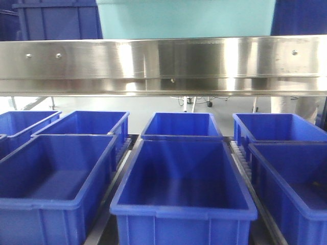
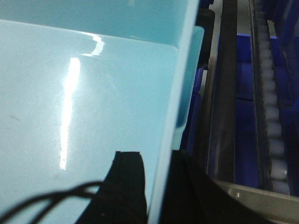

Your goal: Move two blue bins to right shelf middle

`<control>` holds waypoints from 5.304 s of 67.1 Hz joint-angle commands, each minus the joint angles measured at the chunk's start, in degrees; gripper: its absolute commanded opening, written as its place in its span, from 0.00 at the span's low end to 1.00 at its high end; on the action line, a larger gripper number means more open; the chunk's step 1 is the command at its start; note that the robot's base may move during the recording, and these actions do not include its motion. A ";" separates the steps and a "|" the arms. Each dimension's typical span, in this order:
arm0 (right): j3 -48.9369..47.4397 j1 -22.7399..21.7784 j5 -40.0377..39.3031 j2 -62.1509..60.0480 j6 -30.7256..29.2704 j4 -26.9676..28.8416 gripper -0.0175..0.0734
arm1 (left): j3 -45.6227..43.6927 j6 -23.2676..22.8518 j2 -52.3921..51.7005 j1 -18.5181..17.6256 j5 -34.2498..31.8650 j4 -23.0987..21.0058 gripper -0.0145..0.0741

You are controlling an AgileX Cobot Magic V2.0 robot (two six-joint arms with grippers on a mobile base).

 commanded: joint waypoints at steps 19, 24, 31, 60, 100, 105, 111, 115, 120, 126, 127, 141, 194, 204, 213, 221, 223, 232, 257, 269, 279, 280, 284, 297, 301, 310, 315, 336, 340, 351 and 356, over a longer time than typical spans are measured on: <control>-0.65 0.07 -2.19 -0.68 -1.28 1.32 0.02 | -0.64 0.49 -0.85 -0.19 -3.33 -2.40 0.04; -0.65 0.07 -2.19 -0.68 -1.28 1.32 0.02 | -0.64 0.49 -0.85 -0.19 -3.33 -2.40 0.04; -0.65 0.07 -2.19 -0.68 -1.28 1.32 0.02 | -0.64 0.49 -0.85 -0.19 -3.33 -2.40 0.04; -0.65 0.07 -2.19 -0.68 -1.28 1.32 0.02 | -0.64 0.49 -0.85 -0.19 -3.33 -2.40 0.04; -0.65 0.07 -2.19 -0.68 -1.28 1.32 0.02 | -0.64 0.49 -0.85 -0.19 -3.33 -2.40 0.04; -0.65 0.07 -2.19 -0.68 -1.28 1.32 0.02 | -0.64 0.49 -0.85 -0.19 -3.33 -2.40 0.04; -0.65 0.07 -2.19 -0.68 -1.28 1.32 0.02 | -0.64 0.49 -0.85 -0.19 -3.33 -2.40 0.04; -0.65 0.07 -2.19 -0.68 -1.28 1.32 0.02 | -0.64 0.49 -0.85 -0.19 -3.33 -2.40 0.04; -0.65 0.07 -2.19 -0.68 -1.28 1.32 0.02 | -0.64 0.49 -0.85 -0.19 -3.33 -2.40 0.04; -0.65 0.07 -2.19 -0.68 -1.28 1.32 0.02 | -0.64 0.49 -0.85 -0.19 -3.33 -2.40 0.04; -0.65 0.07 -2.19 -0.68 -1.28 1.32 0.02 | -0.64 0.49 -0.85 -0.19 -3.33 -2.40 0.04; -0.65 0.07 -2.19 -0.68 -1.28 1.32 0.02 | -0.64 0.49 -0.85 -0.19 -3.33 -2.40 0.04; -0.65 0.07 -3.89 -0.69 -1.28 1.32 0.02 | -0.64 0.49 -0.85 -0.19 -3.22 -3.27 0.04; -0.52 0.07 -0.69 -0.69 -1.28 1.32 0.02 | -0.64 0.49 -0.60 -0.19 0.06 -4.38 0.04; 1.46 0.07 -0.58 -0.69 -1.28 0.45 0.02 | -0.64 0.49 0.54 -0.19 5.04 -4.38 0.04; 4.26 0.07 -2.31 -0.69 -1.28 0.02 0.02 | -0.43 0.49 1.91 -0.19 6.05 -4.38 0.04; 4.89 0.07 -2.58 -0.69 -1.28 -0.28 0.02 | -0.43 0.49 2.25 -0.19 6.05 -4.38 0.04; 7.65 0.07 -3.63 -0.69 -1.28 -1.56 0.02 | -0.41 0.49 2.69 -0.19 6.05 -4.52 0.04; 10.51 0.07 -5.35 -0.69 -1.28 -2.05 0.02 | 0.64 0.49 3.12 -0.27 6.05 -4.64 0.04; 10.51 0.07 -5.58 -0.69 -1.28 -2.22 0.02 | 4.27 0.49 3.26 -0.90 6.05 -4.50 0.04; 10.51 0.07 -5.58 -0.69 -1.28 -2.22 0.02 | 6.38 0.49 3.26 -0.90 6.05 -4.35 0.04; 10.51 0.07 -5.58 -0.69 -1.28 -2.22 0.02 | 6.52 0.49 3.26 -0.90 6.05 -4.38 0.04; 10.51 0.07 -5.58 -0.69 -1.28 -2.22 0.02 | 7.13 0.49 3.26 -0.90 6.05 -4.38 0.04; 10.51 0.07 -5.14 -0.69 -1.28 -2.20 0.23 | 7.33 0.49 3.26 -0.90 6.05 -4.38 0.22; 10.51 0.07 -4.86 -0.69 -1.28 -2.20 0.38 | 7.33 0.49 3.26 -0.90 6.05 -4.38 0.33; 10.51 0.07 -4.36 -0.81 -1.28 -2.20 0.72 | 7.33 0.49 3.26 -0.90 6.05 -4.38 0.61; 10.51 0.07 -4.23 -0.92 -1.28 -2.20 0.82 | 7.33 0.49 3.26 -0.90 6.05 -4.38 0.73; 10.47 -0.04 0.88 -0.92 -1.28 -2.34 0.81 | 7.77 0.95 0.93 -0.90 6.05 0.82 0.80; 11.22 -0.04 0.88 -0.92 -1.28 -2.34 0.81 | 9.18 1.12 0.93 -0.90 6.05 0.93 0.80; 15.93 -0.04 0.37 -0.92 0.05 -2.40 0.81 | 15.28 1.12 0.93 -0.90 5.38 -1.32 0.80; 18.65 -0.04 -0.44 -0.92 0.57 -2.26 0.81 | 17.88 1.12 0.93 -0.90 3.85 -2.58 0.80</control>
